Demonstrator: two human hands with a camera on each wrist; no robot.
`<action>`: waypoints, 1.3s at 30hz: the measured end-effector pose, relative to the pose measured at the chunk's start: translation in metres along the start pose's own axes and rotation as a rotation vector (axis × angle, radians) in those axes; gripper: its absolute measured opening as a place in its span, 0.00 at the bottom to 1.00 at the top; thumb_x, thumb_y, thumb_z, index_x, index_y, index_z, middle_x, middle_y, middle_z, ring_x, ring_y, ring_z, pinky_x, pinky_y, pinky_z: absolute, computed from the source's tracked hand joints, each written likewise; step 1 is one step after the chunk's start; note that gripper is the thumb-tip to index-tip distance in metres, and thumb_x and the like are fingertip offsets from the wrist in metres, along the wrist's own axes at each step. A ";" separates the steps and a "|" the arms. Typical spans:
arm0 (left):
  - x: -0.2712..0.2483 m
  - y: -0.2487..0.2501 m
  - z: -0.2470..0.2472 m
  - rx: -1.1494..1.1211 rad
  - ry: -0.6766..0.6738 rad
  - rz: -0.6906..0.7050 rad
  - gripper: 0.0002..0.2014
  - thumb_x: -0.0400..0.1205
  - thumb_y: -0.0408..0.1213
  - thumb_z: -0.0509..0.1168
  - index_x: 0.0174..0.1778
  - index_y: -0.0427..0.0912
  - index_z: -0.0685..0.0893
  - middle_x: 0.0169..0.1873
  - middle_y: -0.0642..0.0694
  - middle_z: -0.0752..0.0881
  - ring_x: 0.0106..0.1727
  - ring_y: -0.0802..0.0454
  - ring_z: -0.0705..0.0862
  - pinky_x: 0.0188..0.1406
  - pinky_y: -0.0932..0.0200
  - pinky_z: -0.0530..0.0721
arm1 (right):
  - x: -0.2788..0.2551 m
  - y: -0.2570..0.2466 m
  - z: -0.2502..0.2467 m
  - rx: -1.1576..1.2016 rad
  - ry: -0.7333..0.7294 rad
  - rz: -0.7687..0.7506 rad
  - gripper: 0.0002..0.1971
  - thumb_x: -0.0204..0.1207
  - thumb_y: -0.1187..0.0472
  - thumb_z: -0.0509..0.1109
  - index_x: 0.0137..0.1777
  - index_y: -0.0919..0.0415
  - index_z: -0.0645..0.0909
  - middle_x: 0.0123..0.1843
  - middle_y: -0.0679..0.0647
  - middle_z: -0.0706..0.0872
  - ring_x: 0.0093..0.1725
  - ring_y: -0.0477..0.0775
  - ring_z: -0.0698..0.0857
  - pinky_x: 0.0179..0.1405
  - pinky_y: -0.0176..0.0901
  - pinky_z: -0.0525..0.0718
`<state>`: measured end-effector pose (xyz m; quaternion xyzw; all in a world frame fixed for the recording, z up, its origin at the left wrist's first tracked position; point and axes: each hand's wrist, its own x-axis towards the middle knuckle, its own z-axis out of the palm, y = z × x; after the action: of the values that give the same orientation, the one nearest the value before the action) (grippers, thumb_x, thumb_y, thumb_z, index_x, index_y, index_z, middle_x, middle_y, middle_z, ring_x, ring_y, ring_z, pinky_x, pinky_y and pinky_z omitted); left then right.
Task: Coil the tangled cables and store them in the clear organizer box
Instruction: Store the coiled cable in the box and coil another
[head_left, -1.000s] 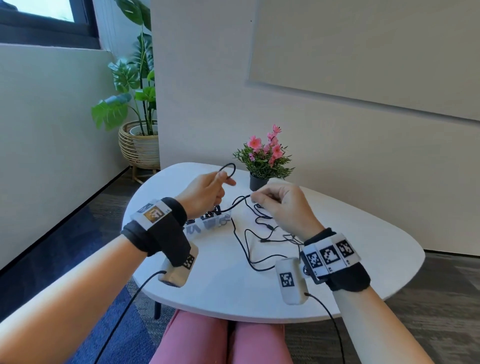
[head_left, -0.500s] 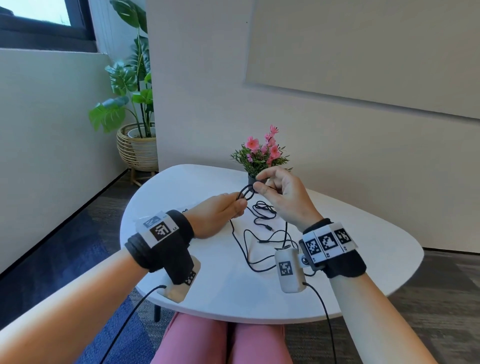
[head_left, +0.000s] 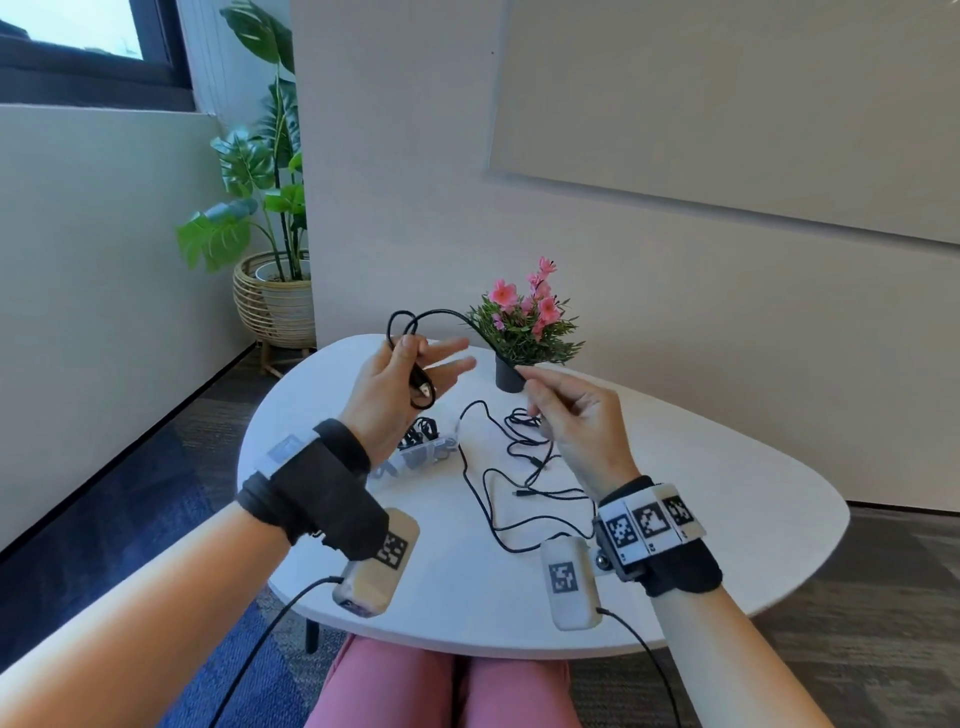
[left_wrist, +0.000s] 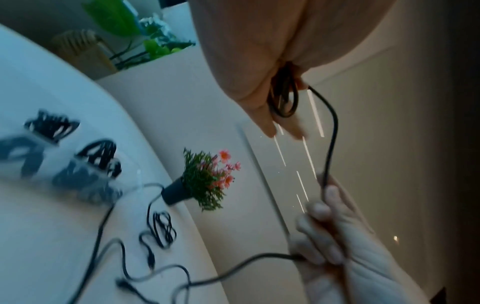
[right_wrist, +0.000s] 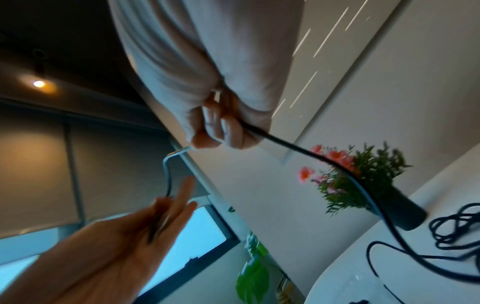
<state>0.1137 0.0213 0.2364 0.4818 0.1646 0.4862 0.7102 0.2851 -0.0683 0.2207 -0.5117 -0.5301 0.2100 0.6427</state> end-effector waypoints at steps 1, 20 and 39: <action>0.000 -0.003 0.001 -0.007 0.019 -0.013 0.16 0.89 0.39 0.45 0.38 0.42 0.71 0.56 0.42 0.87 0.56 0.47 0.87 0.61 0.53 0.81 | -0.001 0.002 0.007 -0.086 -0.015 -0.023 0.11 0.78 0.69 0.68 0.55 0.59 0.87 0.28 0.46 0.82 0.24 0.42 0.73 0.24 0.33 0.71; 0.003 -0.021 0.011 -0.104 0.099 -0.041 0.09 0.89 0.34 0.45 0.52 0.39 0.70 0.29 0.48 0.71 0.31 0.53 0.79 0.41 0.59 0.77 | -0.005 0.015 0.051 -0.285 -0.138 0.076 0.06 0.78 0.62 0.69 0.45 0.56 0.88 0.23 0.44 0.77 0.26 0.48 0.73 0.31 0.38 0.73; -0.013 -0.006 0.010 1.329 -0.472 -0.127 0.15 0.84 0.49 0.58 0.40 0.41 0.78 0.31 0.47 0.76 0.32 0.51 0.71 0.34 0.57 0.70 | 0.014 -0.001 -0.004 -0.188 -0.075 0.107 0.10 0.65 0.62 0.81 0.41 0.68 0.86 0.28 0.57 0.71 0.28 0.49 0.67 0.30 0.35 0.72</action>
<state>0.1174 0.0051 0.2333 0.8953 0.2960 0.1231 0.3092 0.2934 -0.0594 0.2281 -0.5892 -0.5432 0.2123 0.5592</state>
